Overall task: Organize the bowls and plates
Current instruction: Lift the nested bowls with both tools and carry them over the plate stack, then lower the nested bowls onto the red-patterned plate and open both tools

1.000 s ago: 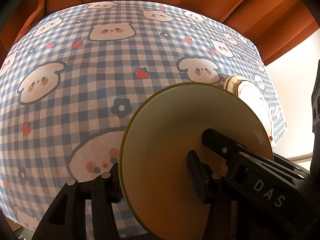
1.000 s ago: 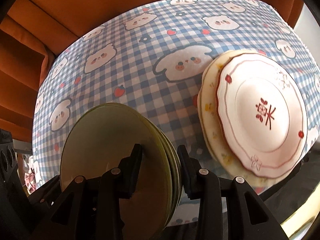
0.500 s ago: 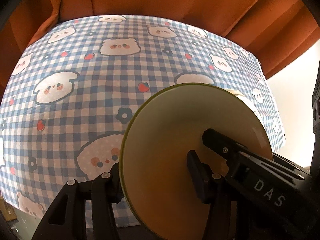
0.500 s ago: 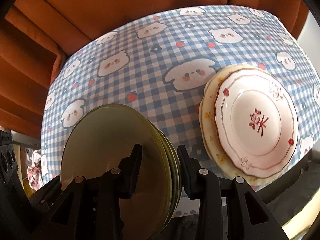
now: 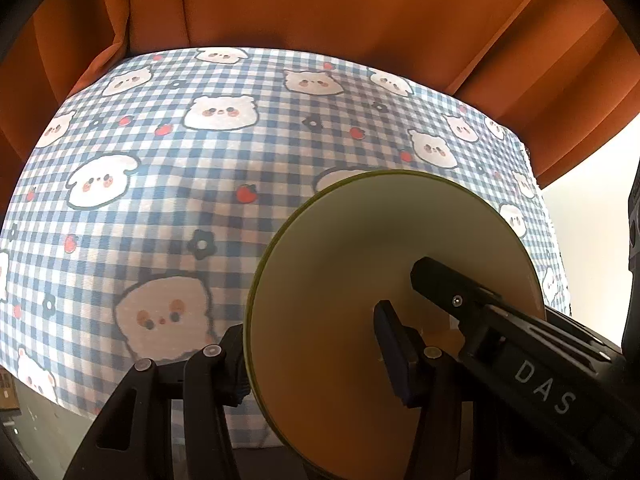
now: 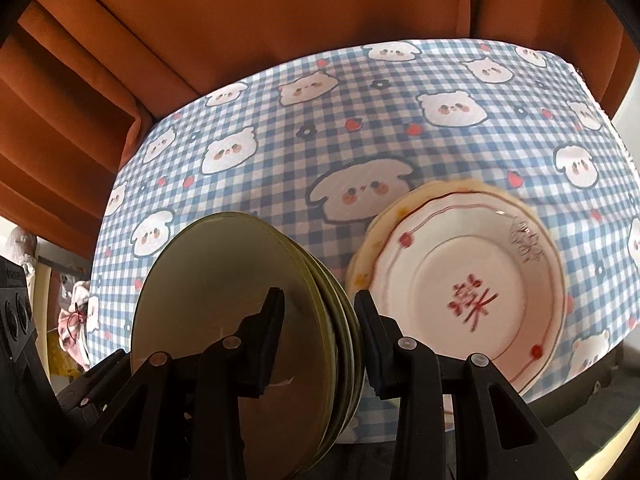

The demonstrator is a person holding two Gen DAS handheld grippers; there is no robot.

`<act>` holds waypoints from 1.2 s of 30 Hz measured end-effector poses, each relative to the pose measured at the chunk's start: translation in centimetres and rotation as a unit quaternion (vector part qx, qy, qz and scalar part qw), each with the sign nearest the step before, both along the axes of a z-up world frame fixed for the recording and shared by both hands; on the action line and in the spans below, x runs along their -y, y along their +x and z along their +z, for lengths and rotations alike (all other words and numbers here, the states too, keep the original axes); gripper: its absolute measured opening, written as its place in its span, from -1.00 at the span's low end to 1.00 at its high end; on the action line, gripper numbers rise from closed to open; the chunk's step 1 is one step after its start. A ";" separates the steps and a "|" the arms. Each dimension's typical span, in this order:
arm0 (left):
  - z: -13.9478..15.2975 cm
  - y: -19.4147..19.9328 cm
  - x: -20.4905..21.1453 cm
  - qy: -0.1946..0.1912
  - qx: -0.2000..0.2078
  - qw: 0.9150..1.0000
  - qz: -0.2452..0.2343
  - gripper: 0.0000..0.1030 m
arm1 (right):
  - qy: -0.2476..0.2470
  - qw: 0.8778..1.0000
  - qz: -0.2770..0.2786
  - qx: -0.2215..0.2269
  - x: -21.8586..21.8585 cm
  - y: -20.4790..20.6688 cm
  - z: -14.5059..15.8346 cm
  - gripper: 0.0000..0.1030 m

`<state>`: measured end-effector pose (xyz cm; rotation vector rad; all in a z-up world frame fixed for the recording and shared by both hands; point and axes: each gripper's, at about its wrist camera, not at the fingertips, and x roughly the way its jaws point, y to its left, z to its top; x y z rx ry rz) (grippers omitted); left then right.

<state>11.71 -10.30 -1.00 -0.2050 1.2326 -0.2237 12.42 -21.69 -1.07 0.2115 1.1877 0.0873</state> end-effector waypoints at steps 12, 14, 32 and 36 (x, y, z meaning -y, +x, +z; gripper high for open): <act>0.2 0.0 5.0 0.012 0.011 1.000 0.016 0.02 | 0.010 1.000 0.013 0.006 5.4 0.3 0.3 -0.23; 0.2 0.0 5.9 0.015 0.013 1.000 0.019 0.02 | 0.008 1.000 0.015 0.007 6.1 0.4 0.4 -0.23; -0.4 0.2 12.0 0.017 0.017 0.999 0.021 0.02 | 0.010 1.000 0.017 0.012 12.2 0.6 0.3 -0.23; -0.9 0.5 13.1 0.013 0.007 1.000 0.018 0.02 | 0.009 1.000 0.012 0.004 13.6 0.7 -0.2 -0.23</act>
